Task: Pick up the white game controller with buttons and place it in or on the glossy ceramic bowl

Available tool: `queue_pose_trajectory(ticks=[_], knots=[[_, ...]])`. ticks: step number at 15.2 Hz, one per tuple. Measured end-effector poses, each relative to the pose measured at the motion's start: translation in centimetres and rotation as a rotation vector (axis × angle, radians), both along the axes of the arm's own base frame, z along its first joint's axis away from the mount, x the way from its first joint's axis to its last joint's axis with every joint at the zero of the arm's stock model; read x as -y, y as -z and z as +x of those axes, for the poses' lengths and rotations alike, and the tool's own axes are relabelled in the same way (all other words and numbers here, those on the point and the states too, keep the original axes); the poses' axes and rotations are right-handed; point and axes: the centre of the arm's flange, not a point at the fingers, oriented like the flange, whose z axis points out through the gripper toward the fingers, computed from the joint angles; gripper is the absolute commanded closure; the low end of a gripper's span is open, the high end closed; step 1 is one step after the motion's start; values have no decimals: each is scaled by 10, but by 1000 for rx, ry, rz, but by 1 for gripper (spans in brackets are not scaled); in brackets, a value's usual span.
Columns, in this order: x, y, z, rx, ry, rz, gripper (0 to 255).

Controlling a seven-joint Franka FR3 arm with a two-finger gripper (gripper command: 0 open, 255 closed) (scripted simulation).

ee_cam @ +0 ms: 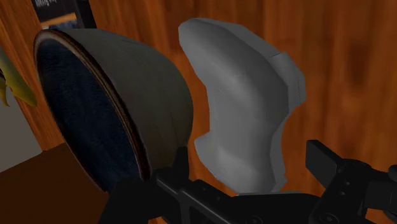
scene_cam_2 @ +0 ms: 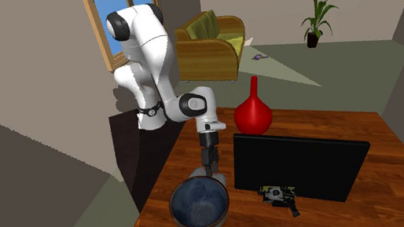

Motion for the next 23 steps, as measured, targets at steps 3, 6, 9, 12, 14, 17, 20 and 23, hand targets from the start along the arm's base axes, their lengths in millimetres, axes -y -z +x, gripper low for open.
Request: queue_pose_trajectory(ticks=[3, 6, 9, 12, 14, 17, 20, 23], knots=[[1, 3, 2, 0, 0, 0, 0], [1, 4, 2, 0, 0, 0, 0], [1, 3, 2, 0, -1, 0, 255], [1, 3, 2, 1, -1, 0, 255], [1, 3, 2, 1, -1, 0, 255], [1, 3, 2, 1, -1, 0, 255], [2, -7, 2, 0, 0, 0, 255], [2, -22, 1, 0, 0, 0, 255]])
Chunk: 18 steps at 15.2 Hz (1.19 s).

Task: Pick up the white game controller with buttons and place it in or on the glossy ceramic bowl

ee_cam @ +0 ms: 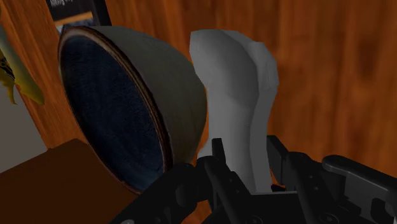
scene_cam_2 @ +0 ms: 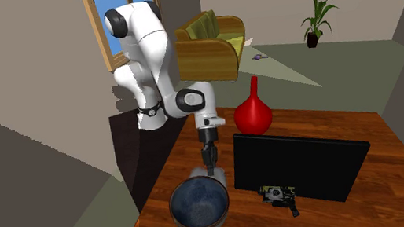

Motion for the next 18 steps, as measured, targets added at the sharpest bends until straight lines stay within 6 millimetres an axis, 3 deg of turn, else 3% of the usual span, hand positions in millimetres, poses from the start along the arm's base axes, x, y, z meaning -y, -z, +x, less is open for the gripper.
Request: queue_pose_trajectory(ticks=[18], knots=[[-2, -95, 0, 0, 0, 0, 255]])
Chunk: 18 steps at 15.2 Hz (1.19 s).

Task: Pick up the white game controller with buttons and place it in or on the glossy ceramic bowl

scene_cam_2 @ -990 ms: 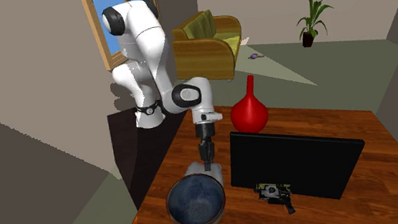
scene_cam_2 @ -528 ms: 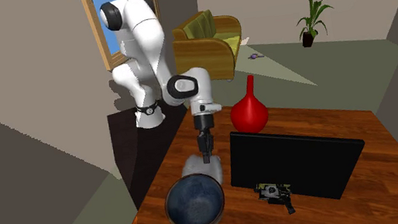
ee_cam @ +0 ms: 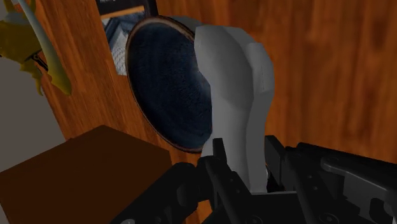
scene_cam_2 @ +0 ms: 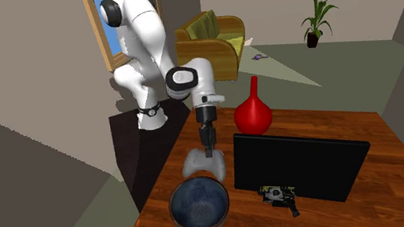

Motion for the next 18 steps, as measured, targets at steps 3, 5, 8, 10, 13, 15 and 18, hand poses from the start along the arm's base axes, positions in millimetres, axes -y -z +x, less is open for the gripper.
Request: queue_pose_trajectory(ticks=[3, 5, 8, 10, 13, 15, 18], knots=[[1, -17, 1, 0, 0, 0, 255], [0, -27, 0, 0, 0, 0, 255], [1, -43, 1, 0, 0, 0, 255], [0, -51, 1, 0, 0, 0, 255], [15, -59, 21, 0, 1, 1, 255], [30, -67, 42, 0, 1, 1, 255], [57, -71, 74, 0, 2, 1, 255]])
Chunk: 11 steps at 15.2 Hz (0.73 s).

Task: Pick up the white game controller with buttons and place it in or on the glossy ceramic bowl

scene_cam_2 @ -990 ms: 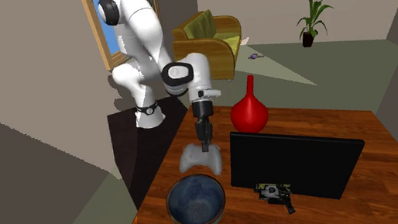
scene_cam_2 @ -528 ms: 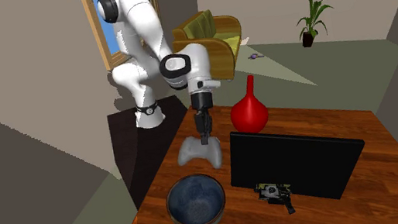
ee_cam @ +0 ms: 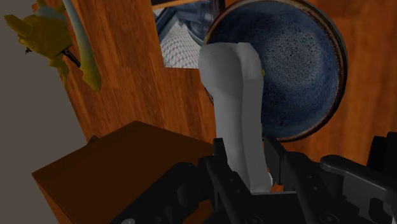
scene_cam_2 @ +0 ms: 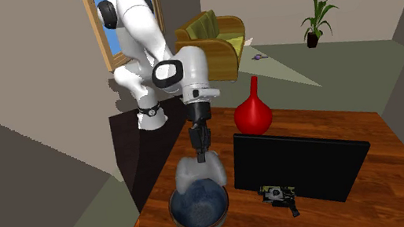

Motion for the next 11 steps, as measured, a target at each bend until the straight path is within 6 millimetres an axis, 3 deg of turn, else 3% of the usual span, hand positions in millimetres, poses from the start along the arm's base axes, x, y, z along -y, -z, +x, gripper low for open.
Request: queue_pose_trajectory(ticks=[2, 4, 11], knots=[[13, -4, 19, 0, 0, 0, 255], [14, 4, 24, 0, -1, 0, 255], [14, 39, 24, -1, -2, -1, 255]])
